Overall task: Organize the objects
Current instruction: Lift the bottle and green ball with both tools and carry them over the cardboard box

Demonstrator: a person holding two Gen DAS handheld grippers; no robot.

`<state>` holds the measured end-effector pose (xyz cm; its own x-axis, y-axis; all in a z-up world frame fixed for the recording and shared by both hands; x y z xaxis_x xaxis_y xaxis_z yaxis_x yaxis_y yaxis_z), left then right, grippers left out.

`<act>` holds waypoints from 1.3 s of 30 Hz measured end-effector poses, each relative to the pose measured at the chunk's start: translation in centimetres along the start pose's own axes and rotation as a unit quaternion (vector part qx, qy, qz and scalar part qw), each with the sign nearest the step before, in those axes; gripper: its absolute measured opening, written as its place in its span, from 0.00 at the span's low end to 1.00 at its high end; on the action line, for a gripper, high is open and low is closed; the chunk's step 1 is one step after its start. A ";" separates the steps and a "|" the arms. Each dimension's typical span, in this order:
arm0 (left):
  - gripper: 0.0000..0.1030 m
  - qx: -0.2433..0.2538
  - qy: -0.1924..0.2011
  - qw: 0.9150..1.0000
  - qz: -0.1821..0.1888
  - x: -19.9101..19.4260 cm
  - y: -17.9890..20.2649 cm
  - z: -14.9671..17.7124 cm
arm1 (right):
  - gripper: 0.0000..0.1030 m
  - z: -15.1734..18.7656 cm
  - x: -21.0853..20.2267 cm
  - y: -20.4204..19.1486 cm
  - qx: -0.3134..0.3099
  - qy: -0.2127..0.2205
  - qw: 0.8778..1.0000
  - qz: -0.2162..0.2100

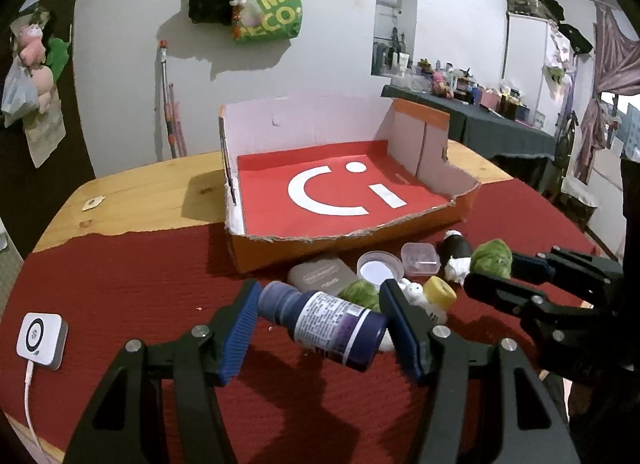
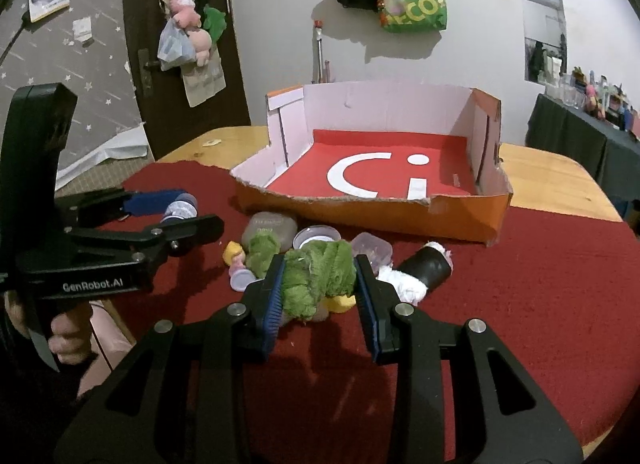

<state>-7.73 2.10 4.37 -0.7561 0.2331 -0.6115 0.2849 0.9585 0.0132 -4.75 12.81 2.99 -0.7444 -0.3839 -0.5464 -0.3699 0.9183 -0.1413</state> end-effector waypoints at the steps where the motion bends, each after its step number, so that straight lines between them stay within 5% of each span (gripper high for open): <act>1: 0.61 -0.002 -0.001 1.000 0.001 0.0 -0.1 0.0 | 0.31 -0.2 0.1 0.1 0.002 0.000 1.000 0.000; 39: 0.61 -0.040 -0.025 0.999 0.003 5.9 -0.8 -7.2 | 0.31 -7.1 3.9 3.7 0.025 -0.006 1.000 0.002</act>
<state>-16.64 3.91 6.42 -0.7239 0.2333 -0.6493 0.2404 0.9674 0.0796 -12.97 14.06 6.16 -0.7386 -0.3794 -0.5572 -0.3384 0.9236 -0.1804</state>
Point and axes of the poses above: each gripper's, at about its wrist camera, not at the fingertips, and x roughly the way its jaws point, y to its right, z to its underside, the point moved 3 cm from there along x, roughly the way its jaws point, and after that the axes turned 2 degrees about x, right-handed, at the moved point
